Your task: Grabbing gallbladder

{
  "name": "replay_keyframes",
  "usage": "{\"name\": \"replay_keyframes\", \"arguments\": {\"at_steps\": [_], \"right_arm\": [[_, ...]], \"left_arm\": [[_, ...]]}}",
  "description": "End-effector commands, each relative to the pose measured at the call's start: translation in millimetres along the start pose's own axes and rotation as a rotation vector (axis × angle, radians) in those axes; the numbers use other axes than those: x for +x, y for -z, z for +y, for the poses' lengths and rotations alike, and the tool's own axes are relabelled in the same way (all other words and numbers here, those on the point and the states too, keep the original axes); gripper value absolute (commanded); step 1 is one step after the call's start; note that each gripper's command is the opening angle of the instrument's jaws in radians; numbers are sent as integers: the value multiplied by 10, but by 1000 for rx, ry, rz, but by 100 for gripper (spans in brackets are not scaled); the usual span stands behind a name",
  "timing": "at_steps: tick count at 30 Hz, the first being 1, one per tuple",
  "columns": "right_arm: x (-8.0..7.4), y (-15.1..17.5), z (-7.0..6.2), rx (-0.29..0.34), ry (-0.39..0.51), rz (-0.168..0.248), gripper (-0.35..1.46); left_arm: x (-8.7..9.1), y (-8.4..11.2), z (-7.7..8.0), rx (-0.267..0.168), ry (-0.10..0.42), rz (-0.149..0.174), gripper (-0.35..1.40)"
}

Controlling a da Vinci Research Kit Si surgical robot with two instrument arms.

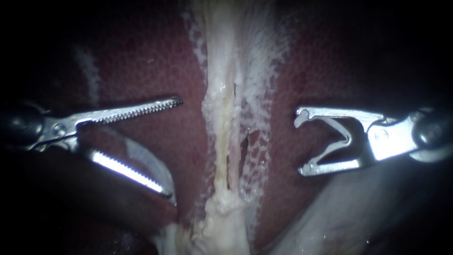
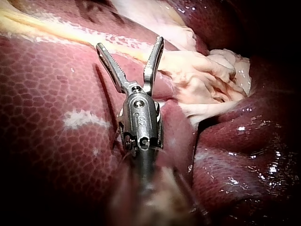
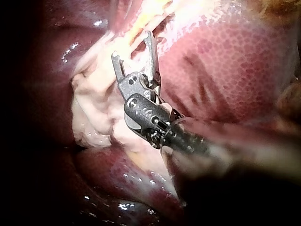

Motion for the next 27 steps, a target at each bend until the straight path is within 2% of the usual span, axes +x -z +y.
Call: {"name": "replay_keyframes", "arguments": {"at_steps": [1,4,6,11,17,22,27], "right_arm": [[0,0,0,0,0,0,60],[0,0,0,0,0,0,60],[0,0,0,0,0,0,60],[0,0,0,0,0,0,60],[0,1,-1,0,-6,1,60],[0,1,-1,0,-6,1,60],[0,0,-1,0,-6,1,60]], "left_arm": [[0,0,0,0,0,0,104],[-1,0,1,0,25,-1,104],[-4,-1,3,-19,110,1,103],[-11,-13,9,-48,242,1,96],[-13,-29,12,-80,346,-3,84],[-12,-35,13,-106,392,18,76],[-2,-41,21,-123,401,38,74]]}}
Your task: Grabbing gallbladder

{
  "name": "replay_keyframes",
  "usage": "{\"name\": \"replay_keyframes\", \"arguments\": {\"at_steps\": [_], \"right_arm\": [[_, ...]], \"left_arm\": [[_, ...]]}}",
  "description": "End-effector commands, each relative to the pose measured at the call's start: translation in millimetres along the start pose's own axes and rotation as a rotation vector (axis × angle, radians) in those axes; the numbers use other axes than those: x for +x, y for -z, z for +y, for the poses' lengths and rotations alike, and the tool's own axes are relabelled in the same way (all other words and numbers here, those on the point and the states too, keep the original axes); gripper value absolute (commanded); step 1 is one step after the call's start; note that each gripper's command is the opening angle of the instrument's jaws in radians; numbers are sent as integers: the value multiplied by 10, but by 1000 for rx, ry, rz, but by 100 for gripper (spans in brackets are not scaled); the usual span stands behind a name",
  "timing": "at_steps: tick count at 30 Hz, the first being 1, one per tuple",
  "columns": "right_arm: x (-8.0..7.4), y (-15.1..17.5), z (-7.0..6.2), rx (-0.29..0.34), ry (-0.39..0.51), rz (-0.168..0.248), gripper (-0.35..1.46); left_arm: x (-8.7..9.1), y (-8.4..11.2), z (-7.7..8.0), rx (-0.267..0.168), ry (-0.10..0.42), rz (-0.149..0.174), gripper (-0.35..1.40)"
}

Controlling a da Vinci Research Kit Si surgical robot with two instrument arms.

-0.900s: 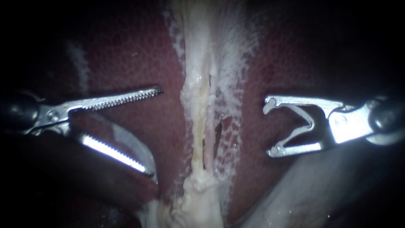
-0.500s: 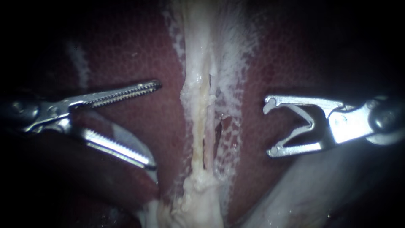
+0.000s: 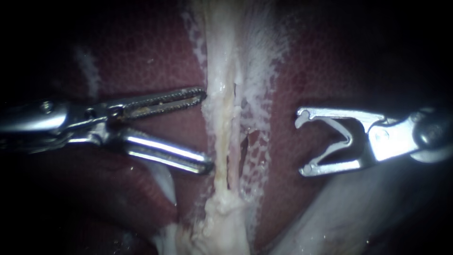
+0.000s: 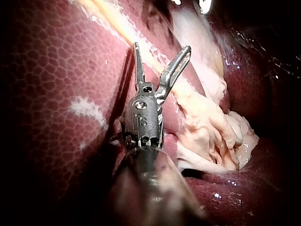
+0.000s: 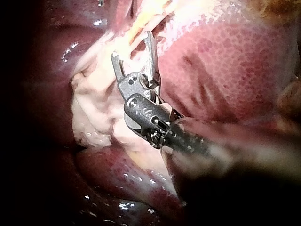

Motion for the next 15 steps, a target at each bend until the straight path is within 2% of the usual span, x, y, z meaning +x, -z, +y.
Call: {"name": "replay_keyframes", "arguments": {"at_steps": [1,7,15], "right_arm": [[0,0,0,0,0,0,60],[0,0,0,0,0,0,60],[0,-1,0,0,0,0,60]], "left_arm": [[2,0,3,-6,0,3,74],[8,-4,18,-32,6,10,74],[7,-2,21,-69,17,10,76]]}}
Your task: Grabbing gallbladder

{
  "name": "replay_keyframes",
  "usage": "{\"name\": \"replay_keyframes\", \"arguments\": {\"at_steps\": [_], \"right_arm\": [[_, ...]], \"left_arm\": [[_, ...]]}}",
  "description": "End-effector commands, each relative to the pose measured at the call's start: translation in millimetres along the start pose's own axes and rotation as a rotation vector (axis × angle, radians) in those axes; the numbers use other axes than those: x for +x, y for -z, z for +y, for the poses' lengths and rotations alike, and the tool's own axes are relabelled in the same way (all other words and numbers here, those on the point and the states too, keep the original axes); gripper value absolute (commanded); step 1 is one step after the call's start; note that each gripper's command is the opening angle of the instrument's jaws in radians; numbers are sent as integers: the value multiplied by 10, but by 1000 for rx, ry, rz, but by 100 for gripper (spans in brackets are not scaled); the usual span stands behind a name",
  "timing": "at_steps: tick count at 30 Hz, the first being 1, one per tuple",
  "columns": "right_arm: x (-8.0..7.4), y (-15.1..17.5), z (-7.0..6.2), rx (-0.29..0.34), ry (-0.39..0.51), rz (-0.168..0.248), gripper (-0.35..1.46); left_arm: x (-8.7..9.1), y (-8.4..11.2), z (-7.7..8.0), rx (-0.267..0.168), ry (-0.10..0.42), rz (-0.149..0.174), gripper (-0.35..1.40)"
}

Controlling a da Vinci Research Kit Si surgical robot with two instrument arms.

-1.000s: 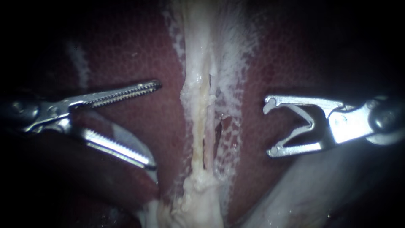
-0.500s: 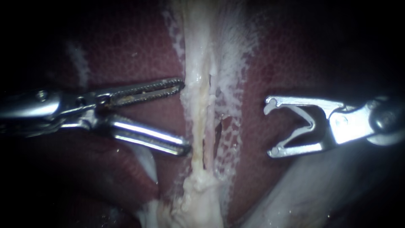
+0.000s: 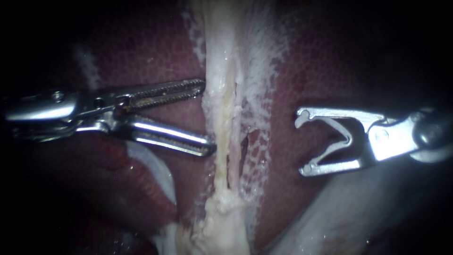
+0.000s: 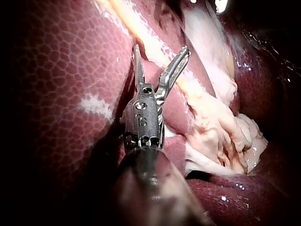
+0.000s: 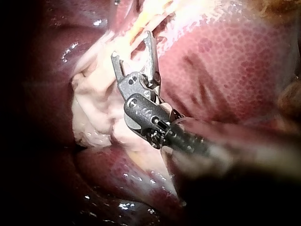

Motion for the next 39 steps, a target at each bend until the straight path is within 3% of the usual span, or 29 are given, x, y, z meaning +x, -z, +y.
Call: {"name": "replay_keyframes", "arguments": {"at_steps": [1,8,16,25,32,39], "right_arm": [[0,0,0,0,0,0,60],[0,0,0,0,0,0,60],[0,-1,0,0,0,0,60],[0,-1,0,-1,-6,0,60],[0,-1,0,-1,-6,0,60],[0,-1,0,-1,-6,0,60]], "left_arm": [[-1,0,-1,-5,2,0,76],[0,-7,-6,-1,3,6,66],[2,-11,-3,-4,43,14,51],[7,-12,5,-7,71,30,16],[9,-10,8,-9,93,44,-35],[11,-7,11,-10,116,55,-35]]}}
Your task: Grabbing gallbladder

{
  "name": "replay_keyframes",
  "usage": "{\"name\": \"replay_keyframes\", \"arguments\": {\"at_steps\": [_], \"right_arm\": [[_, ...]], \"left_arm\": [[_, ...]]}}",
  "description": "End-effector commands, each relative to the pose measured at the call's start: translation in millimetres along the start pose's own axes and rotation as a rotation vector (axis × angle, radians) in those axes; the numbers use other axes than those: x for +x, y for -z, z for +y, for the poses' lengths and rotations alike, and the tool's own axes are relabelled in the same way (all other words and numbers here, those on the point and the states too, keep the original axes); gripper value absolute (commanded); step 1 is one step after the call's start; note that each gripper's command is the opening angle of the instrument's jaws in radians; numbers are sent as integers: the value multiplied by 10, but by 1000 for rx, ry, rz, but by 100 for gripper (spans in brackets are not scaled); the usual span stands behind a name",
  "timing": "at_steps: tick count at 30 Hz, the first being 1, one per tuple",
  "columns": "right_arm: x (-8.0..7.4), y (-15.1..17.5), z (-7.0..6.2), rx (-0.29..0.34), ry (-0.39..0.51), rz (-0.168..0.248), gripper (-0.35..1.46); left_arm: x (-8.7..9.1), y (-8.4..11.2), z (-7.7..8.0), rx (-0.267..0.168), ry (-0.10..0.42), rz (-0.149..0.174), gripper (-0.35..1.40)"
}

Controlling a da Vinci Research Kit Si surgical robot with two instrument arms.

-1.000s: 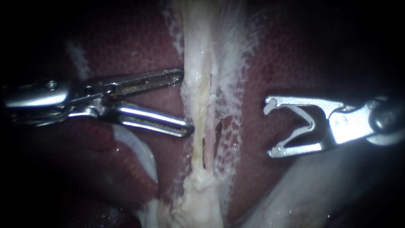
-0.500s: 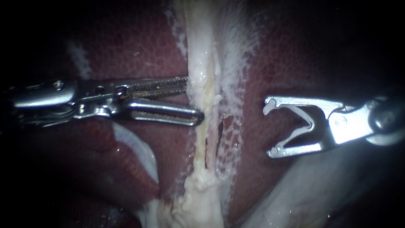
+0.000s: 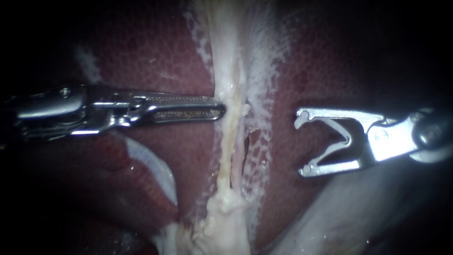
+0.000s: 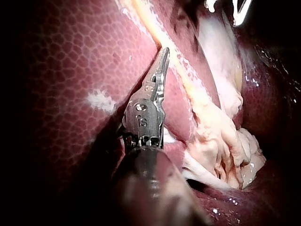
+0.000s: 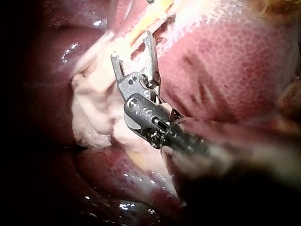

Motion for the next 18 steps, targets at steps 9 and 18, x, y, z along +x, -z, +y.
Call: {"name": "replay_keyframes", "arguments": {"at_steps": [9,18], "right_arm": [[0,0,0,0,0,0,60],[-1,0,0,0,0,0,60]], "left_arm": [[0,2,1,0,5,6,-35],[0,3,-1,0,6,5,-35]]}}
